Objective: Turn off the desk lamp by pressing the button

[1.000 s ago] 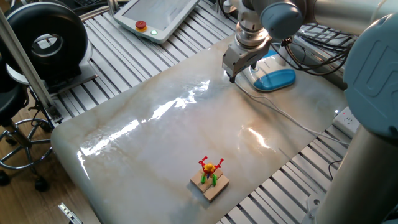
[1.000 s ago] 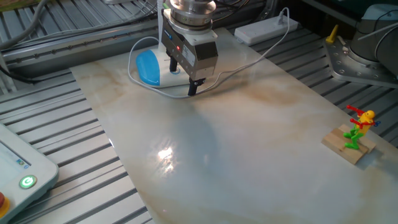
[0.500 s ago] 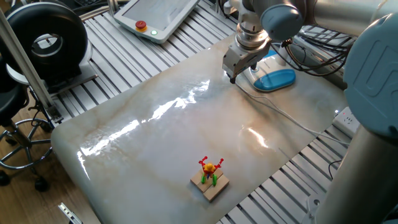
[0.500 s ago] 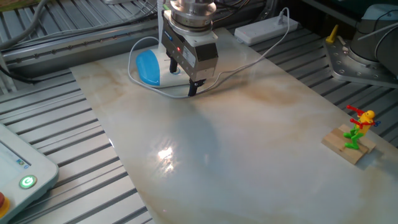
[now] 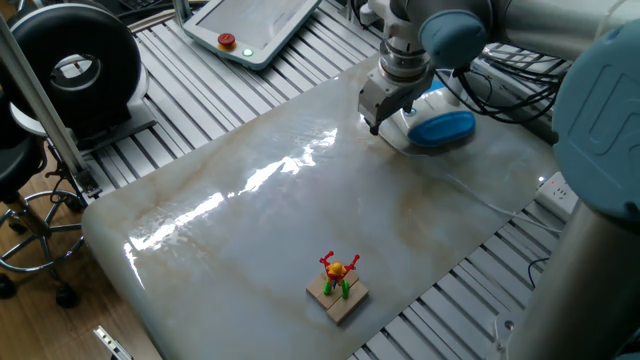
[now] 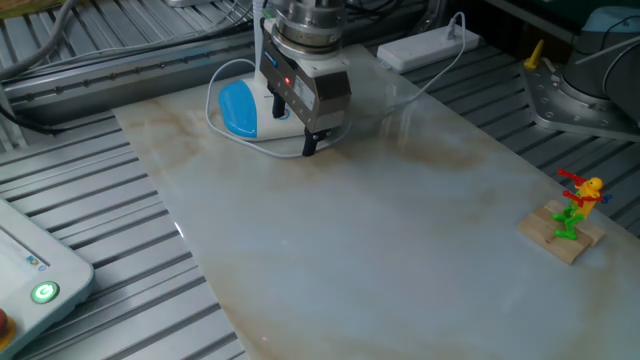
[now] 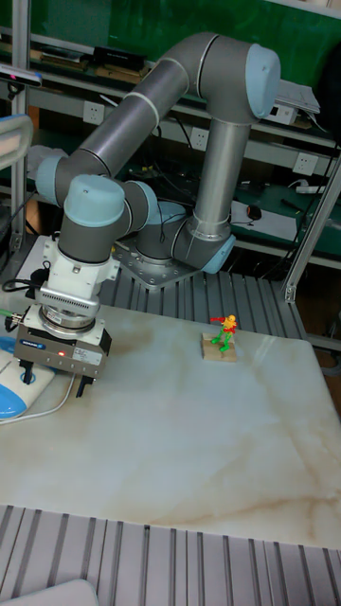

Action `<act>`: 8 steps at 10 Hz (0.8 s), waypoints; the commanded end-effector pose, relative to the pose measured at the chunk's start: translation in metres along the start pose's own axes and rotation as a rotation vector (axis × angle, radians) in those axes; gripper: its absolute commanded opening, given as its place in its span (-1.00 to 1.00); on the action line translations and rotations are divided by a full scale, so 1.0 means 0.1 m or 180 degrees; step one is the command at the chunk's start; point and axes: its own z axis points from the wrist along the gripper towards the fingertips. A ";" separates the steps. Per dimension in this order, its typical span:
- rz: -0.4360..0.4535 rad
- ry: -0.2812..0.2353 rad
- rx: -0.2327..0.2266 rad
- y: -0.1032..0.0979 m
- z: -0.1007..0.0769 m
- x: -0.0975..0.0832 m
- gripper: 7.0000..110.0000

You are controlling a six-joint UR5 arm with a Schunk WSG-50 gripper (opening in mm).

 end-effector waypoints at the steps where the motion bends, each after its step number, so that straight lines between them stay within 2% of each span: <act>1: 0.0025 -0.0034 -0.0005 0.02 -0.02 -0.02 0.57; 2: 0.0024 -0.0032 0.0068 0.01 -0.10 -0.02 0.57; 4: 0.0059 0.0000 0.0001 0.10 -0.24 -0.02 0.57; 6: 0.0040 -0.0009 -0.0019 0.07 -0.28 -0.01 0.57; 7: 0.0040 -0.0006 -0.0072 0.10 -0.30 0.00 0.57; 8: 0.0103 0.0007 -0.0276 0.27 -0.33 0.02 0.57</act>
